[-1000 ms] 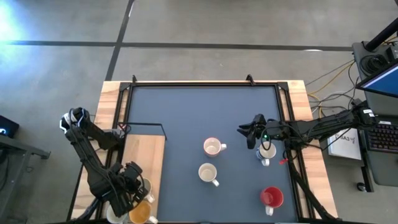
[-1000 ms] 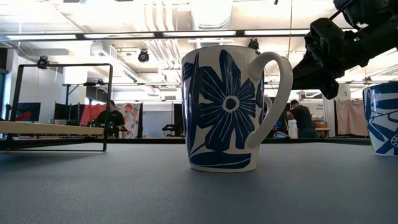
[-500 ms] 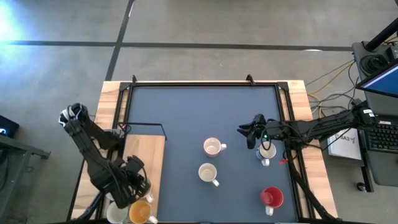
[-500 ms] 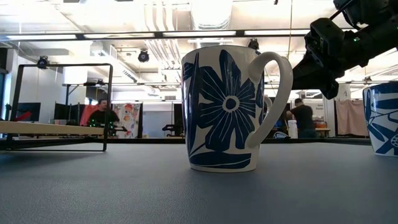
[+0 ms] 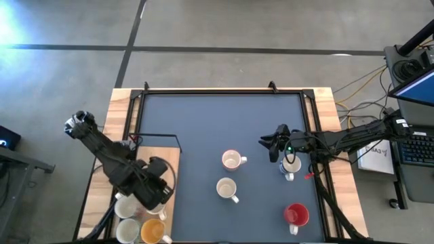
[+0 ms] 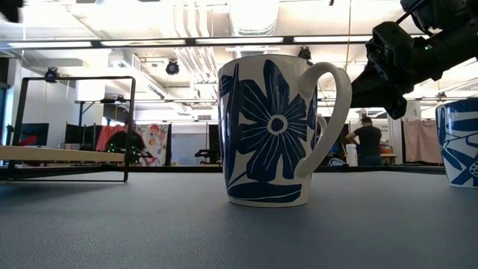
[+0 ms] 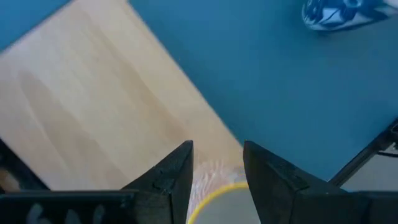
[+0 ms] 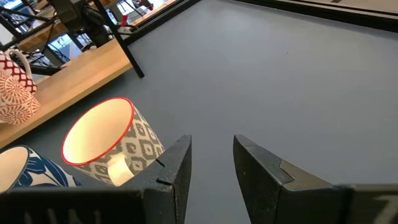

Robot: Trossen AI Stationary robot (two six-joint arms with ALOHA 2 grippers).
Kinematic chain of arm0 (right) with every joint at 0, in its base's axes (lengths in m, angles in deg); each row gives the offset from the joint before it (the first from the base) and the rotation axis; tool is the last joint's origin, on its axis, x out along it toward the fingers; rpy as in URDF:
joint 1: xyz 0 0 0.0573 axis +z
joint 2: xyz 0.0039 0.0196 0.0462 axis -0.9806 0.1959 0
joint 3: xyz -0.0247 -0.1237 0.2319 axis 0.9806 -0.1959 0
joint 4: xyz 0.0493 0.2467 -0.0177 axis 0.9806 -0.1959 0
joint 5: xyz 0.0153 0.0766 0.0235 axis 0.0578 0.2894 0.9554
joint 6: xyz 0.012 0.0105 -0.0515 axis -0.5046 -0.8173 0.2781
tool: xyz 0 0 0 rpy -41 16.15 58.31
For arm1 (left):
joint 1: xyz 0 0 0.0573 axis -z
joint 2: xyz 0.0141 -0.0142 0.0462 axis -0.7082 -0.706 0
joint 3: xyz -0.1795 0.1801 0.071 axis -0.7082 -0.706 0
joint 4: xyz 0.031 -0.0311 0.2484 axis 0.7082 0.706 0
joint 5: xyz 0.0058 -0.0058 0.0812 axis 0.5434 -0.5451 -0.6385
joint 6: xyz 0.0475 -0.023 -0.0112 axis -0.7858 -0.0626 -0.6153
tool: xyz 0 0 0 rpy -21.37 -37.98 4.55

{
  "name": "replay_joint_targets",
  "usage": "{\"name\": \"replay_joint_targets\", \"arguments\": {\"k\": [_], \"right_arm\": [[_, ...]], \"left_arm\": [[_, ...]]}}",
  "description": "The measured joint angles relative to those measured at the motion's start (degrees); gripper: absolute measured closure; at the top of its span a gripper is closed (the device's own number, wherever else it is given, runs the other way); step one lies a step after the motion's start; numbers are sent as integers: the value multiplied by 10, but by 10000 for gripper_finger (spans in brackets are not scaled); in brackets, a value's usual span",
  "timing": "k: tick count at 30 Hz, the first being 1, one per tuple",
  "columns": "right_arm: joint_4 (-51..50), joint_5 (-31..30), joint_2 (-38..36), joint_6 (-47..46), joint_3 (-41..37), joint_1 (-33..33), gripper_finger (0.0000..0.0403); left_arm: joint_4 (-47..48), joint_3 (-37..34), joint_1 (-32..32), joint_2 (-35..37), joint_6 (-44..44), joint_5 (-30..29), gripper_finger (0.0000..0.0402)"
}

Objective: Place coffee mugs
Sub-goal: Put the patterned dark blue mug on the shelf

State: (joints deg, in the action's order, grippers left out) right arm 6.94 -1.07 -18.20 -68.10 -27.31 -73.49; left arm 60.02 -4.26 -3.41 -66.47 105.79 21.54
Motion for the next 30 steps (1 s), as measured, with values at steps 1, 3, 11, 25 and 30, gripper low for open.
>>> {"name": "replay_joint_targets", "arguments": {"k": [1,3,11,25,30], "right_arm": [[0,0,0,0,0,0,296],[0,0,0,0,0,0,296],[0,0,0,0,0,0,296],[0,0,0,0,0,0,296],[0,0,0,0,0,0,296]], "left_arm": [[-4,2,-11,0,-22,-2,278],[-25,3,-36,0,-64,-2,278],[-133,-9,-166,-15,-217,9,278],[-262,-15,-248,-91,-293,44,271],[-299,-15,-248,-126,-293,61,256]]}}
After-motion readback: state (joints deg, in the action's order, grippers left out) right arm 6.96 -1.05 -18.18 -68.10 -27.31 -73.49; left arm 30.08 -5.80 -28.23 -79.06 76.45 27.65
